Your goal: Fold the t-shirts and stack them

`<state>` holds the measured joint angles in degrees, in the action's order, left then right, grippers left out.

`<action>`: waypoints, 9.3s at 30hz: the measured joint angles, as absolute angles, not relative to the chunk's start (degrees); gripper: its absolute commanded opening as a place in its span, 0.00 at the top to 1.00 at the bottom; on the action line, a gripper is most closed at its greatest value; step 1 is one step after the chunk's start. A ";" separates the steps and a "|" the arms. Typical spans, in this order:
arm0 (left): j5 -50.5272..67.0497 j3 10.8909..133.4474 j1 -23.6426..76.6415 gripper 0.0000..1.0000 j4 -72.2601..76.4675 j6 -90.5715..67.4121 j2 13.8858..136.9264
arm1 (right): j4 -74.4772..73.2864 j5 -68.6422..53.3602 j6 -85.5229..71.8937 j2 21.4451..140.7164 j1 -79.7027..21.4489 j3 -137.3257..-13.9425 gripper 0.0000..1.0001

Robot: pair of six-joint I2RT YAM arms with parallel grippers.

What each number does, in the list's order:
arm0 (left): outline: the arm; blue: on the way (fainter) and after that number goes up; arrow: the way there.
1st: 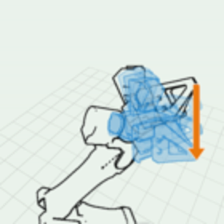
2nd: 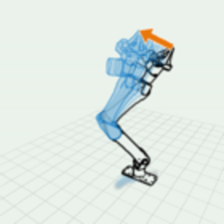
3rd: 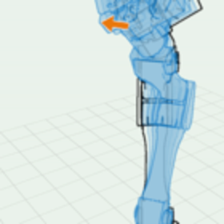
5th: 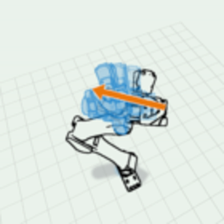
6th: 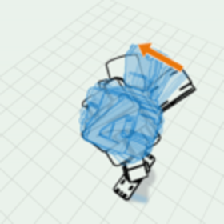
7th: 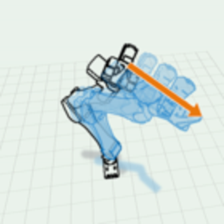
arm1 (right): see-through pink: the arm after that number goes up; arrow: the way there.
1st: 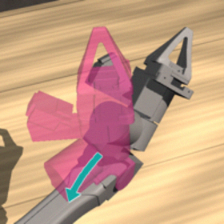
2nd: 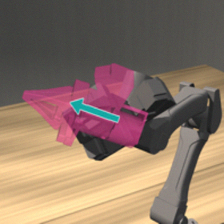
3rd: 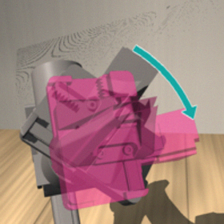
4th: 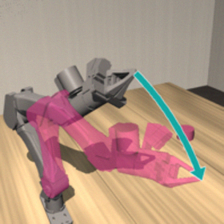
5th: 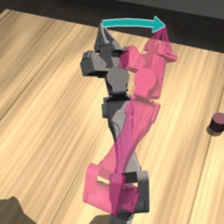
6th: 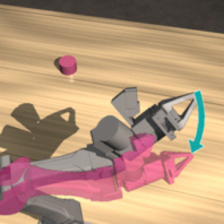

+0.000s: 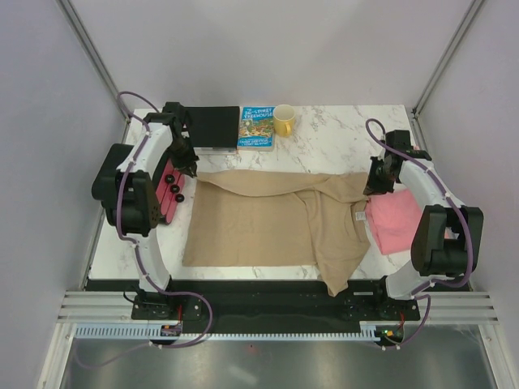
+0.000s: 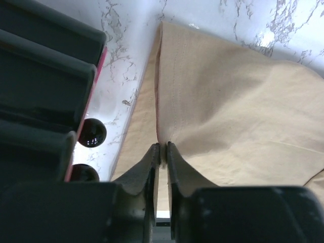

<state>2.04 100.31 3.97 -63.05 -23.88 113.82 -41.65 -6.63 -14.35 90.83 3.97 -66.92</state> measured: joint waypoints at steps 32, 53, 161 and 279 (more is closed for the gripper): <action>6.61 107.74 17.37 0.71 -63.68 -23.14 122.19 | -23.90 -19.35 -18.11 108.12 0.97 -73.82 0.53; 6.57 105.67 16.51 0.72 -62.98 -22.96 122.28 | -24.29 -23.68 -16.01 113.06 0.73 -78.76 0.51; 6.37 106.32 15.59 0.74 -61.58 -21.32 121.51 | -49.17 1.61 -15.27 95.04 -8.71 -66.94 0.70; 24.88 95.59 15.18 0.90 -45.25 -32.97 115.26 | -38.17 -1.48 -23.46 102.69 -9.21 -82.76 0.72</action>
<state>24.88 95.59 15.18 -45.25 -32.97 115.26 -38.17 -1.48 -23.46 102.69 -9.21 -82.76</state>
